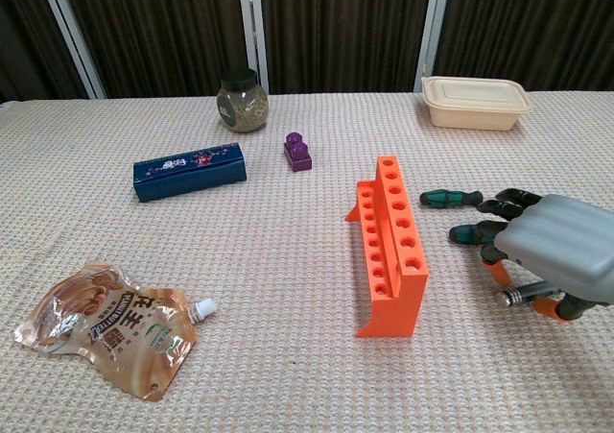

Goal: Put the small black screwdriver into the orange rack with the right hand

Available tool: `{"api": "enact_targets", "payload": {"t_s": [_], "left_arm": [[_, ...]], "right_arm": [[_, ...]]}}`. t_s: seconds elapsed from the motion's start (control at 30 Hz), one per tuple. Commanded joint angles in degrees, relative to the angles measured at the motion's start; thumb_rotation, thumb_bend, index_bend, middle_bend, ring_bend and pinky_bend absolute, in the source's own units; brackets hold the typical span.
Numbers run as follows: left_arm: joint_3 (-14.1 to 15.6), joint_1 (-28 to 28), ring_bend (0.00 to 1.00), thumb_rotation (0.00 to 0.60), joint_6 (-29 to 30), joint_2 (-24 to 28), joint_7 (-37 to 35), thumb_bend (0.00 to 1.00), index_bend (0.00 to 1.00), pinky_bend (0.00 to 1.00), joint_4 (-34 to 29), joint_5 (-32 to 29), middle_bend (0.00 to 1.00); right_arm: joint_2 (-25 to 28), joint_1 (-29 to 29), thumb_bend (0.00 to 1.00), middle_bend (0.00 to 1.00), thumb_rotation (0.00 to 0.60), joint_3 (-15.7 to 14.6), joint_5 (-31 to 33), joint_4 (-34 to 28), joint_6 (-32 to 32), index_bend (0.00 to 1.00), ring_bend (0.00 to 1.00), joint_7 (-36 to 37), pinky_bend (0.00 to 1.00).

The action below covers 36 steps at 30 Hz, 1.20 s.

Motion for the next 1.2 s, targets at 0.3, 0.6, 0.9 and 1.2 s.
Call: {"api": "enact_targets", "payload": {"t_s": [0.3,0.6,0.9,1.2], "left_arm": [[0.11,-0.30,0.00,0.600,-0.32,-0.15,0.18,0.21,0.18,0.00,0.15,-0.47,0.01],[0.31,-0.24,0.00,0.600,-0.06,-0.09,0.05,0.21,0.17,0.00,0.16,-0.40,0.01],[0.46,-0.26,0.00,0.600,0.22,0.06,0.00,0.21,0.17,0.00,-0.08,0.06,0.00],[0.87,-0.67,0.00,0.600,-0.42,0.08,0.63,0.21,0.17,0.00,-0.76,0.72,0.00]], "right_arm": [[-0.61,0.74,0.25,0.20,0.600,-0.76,1.19,0.73,0.11,0.52,0.00,0.26,0.00],[-0.61,0.98,0.26,0.23,0.600,-1.25,0.98,0.54,1.21,0.59,0.00,1.35,0.00],[4.76,0.80,0.26,0.28,0.600,0.57,-0.48,-8.01,4.04,0.65,0.00,7.19,0.01],[18.78,0.50,0.26,0.30,0.600,4.86,2.98,-24.50,0.17,0.67,0.01,28.58,0.01]]}}
